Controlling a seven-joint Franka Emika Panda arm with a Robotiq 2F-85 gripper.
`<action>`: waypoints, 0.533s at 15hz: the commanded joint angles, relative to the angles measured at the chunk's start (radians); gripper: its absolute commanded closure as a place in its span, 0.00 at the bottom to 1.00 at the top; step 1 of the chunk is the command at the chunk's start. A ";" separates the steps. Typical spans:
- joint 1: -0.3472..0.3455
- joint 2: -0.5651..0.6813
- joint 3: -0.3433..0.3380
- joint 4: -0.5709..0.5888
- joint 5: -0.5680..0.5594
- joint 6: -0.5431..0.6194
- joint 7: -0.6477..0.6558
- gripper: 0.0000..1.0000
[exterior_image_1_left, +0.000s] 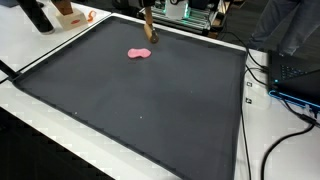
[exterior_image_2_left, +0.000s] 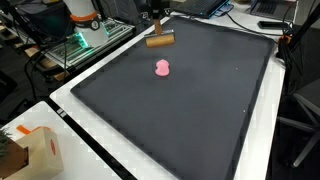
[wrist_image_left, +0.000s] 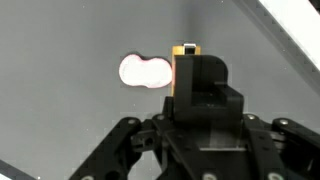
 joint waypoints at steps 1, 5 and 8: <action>0.026 -0.044 0.021 -0.053 -0.066 0.057 0.112 0.76; 0.038 -0.040 0.058 -0.086 -0.159 0.107 0.280 0.76; 0.045 -0.025 0.086 -0.098 -0.221 0.112 0.390 0.76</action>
